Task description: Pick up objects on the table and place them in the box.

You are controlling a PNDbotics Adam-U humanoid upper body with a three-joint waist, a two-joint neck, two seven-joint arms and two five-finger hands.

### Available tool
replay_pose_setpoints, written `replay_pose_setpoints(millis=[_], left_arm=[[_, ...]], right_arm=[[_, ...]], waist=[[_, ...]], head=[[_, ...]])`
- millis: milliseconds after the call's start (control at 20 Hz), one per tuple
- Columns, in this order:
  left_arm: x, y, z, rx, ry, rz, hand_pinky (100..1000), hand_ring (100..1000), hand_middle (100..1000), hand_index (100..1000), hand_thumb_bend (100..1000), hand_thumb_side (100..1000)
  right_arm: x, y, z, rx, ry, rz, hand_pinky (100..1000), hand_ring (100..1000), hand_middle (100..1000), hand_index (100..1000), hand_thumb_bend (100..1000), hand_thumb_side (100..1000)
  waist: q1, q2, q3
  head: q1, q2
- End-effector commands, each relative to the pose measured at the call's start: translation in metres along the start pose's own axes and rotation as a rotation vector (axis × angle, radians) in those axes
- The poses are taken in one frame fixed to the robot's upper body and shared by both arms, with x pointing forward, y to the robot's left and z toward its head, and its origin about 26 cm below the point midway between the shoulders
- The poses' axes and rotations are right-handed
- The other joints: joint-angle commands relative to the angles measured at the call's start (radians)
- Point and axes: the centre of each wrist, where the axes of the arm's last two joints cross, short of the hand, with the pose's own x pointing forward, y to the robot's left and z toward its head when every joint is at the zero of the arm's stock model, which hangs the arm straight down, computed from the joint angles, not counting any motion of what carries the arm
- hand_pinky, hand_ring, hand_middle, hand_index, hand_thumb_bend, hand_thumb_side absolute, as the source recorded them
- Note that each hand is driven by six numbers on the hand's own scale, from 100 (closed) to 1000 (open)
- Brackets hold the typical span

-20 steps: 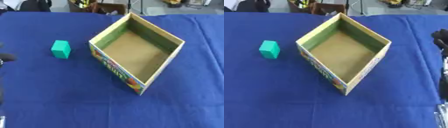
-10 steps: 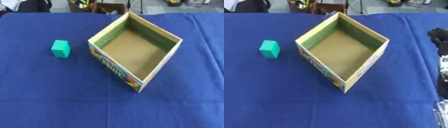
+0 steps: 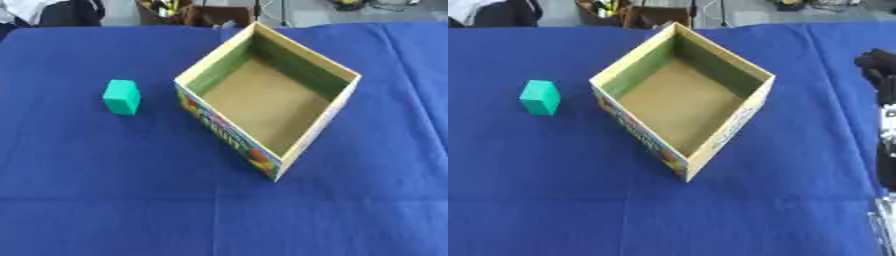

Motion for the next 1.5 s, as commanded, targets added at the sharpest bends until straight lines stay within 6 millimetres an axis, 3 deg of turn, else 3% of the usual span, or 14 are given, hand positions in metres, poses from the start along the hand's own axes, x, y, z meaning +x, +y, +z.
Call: replay_pose_setpoints(millis=[50, 800, 1000, 1050, 1500], left_arm=[[0.002, 0.016, -0.014, -0.092, 0.013, -0.104, 703, 739, 834, 939, 412, 993], [-0.03, 0.074, -0.071, -0.462, -0.01, -0.464, 750, 814, 889, 989, 545, 943], [-0.045, 0.08, -0.074, -0.493, -0.011, -0.476, 750, 814, 889, 989, 545, 943], [-0.048, 0.081, -0.074, -0.501, -0.01, -0.481, 757, 833, 897, 1000, 602, 901], [-0.07, 0.086, -0.102, -0.595, 0.053, -0.553, 754, 845, 892, 990, 633, 837]], right_arm=[[0.004, -0.003, -0.003, 0.016, -0.019, 0.004, 915, 900, 724, 844, 100, 843], [0.004, 0.001, -0.002, 0.033, -0.017, 0.004, 916, 901, 723, 845, 100, 842], [0.004, 0.001, -0.002, 0.035, -0.016, 0.005, 916, 901, 723, 845, 100, 842], [0.004, 0.002, -0.002, 0.038, -0.017, 0.004, 917, 902, 721, 845, 100, 842], [0.005, 0.006, -0.003, 0.066, -0.025, -0.003, 919, 903, 720, 844, 100, 841]], waist=[[0.006, -0.019, -0.005], [0.014, -0.005, -0.034], [0.014, -0.005, -0.035], [0.016, -0.003, -0.04], [0.032, 0.016, -0.071]], head=[[0.0, -0.008], [0.022, -0.028], [0.023, -0.029], [0.026, -0.03], [0.046, -0.05]])
